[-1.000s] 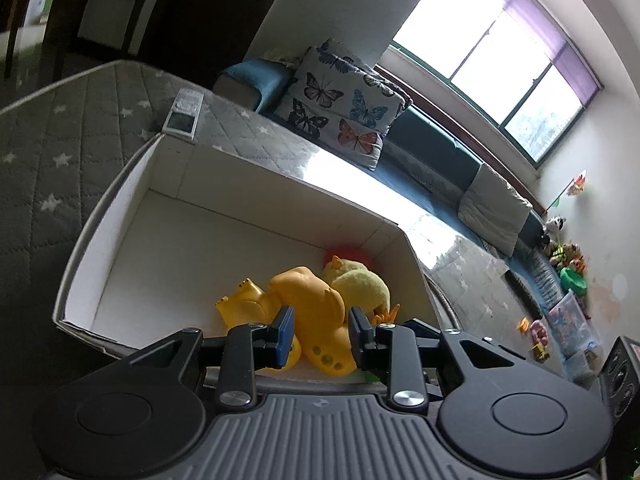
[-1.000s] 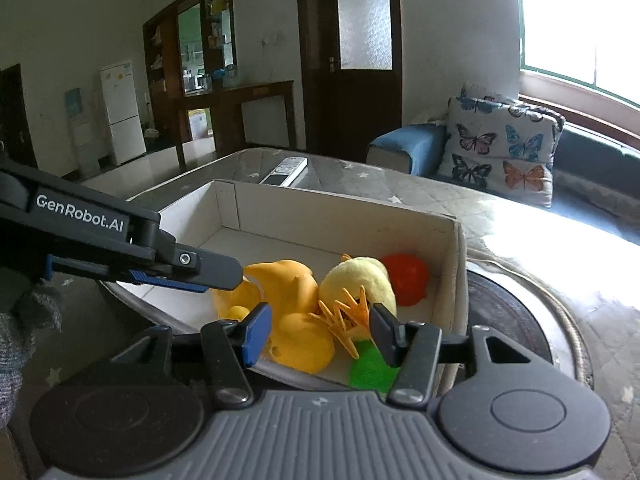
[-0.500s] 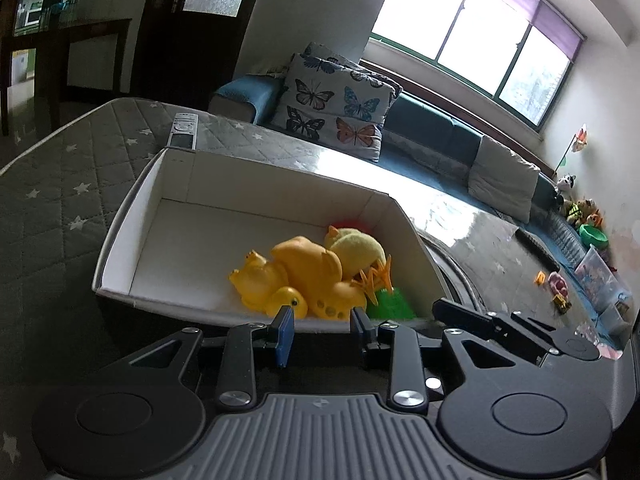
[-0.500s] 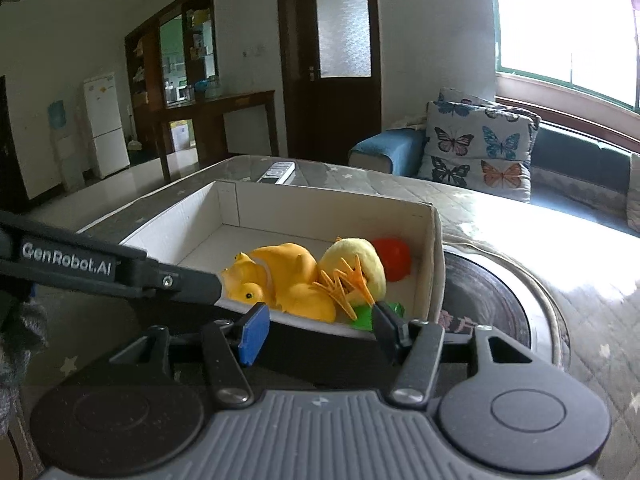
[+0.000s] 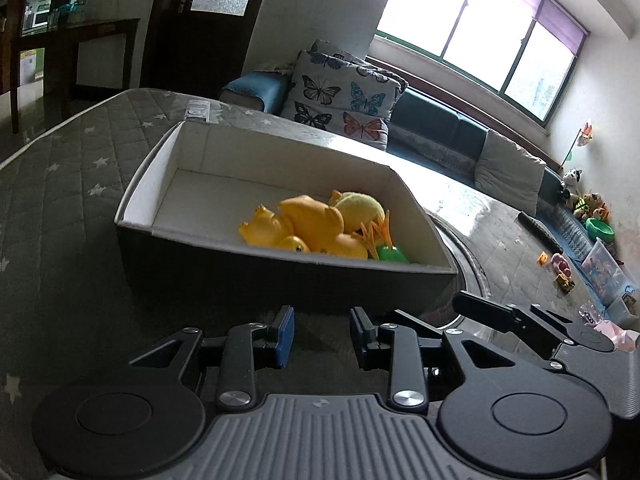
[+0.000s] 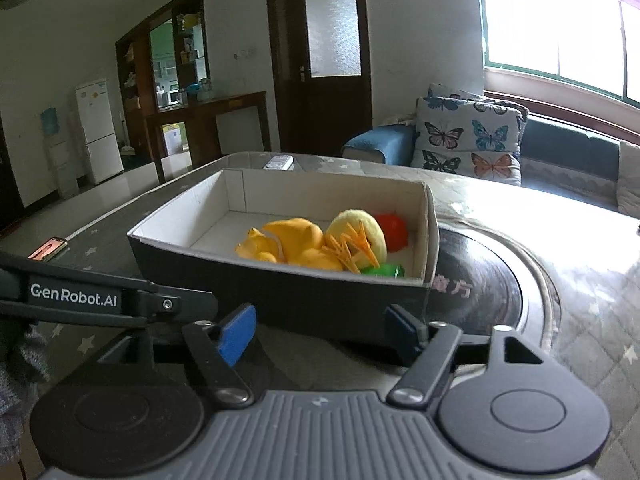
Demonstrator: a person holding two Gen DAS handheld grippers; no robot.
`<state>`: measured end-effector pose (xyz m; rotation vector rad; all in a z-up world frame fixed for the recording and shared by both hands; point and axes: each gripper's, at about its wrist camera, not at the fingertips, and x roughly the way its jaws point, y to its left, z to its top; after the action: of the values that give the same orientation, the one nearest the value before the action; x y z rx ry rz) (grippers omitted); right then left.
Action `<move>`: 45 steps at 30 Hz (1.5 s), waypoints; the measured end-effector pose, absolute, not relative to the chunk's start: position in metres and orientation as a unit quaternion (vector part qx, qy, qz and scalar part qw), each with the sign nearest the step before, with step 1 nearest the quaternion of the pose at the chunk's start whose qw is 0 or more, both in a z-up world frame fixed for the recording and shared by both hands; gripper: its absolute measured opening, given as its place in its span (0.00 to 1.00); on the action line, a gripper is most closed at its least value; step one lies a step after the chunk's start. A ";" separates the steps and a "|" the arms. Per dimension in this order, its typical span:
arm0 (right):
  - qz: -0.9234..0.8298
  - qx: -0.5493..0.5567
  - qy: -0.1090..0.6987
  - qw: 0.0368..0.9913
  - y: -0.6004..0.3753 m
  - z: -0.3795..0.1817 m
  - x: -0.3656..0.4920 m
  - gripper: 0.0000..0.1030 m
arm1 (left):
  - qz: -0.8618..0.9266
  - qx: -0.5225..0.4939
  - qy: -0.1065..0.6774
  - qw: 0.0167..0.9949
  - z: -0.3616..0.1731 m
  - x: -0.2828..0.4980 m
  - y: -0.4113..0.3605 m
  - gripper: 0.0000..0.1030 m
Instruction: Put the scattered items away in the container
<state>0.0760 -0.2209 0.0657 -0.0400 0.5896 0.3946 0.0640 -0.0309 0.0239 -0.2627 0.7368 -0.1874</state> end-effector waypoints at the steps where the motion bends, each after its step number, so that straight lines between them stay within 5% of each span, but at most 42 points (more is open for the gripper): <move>1: 0.191 -0.019 0.289 0.938 -0.221 0.065 0.074 0.79 | -0.091 -0.129 0.359 0.920 0.022 0.062 -0.031 0.31; 19: 0.161 -0.013 0.290 0.943 -0.224 0.046 0.031 1.00 | -0.049 -0.083 0.375 0.922 0.003 0.027 -0.031 0.32; 45: 0.128 -0.008 0.285 0.950 -0.226 0.035 -0.006 1.00 | -0.031 -0.059 0.369 0.927 -0.003 -0.009 -0.037 0.32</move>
<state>-0.0058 -0.2262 0.0354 -0.0154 0.5807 0.2594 -0.0088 -0.0369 -0.0033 -0.1200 0.7561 -0.0635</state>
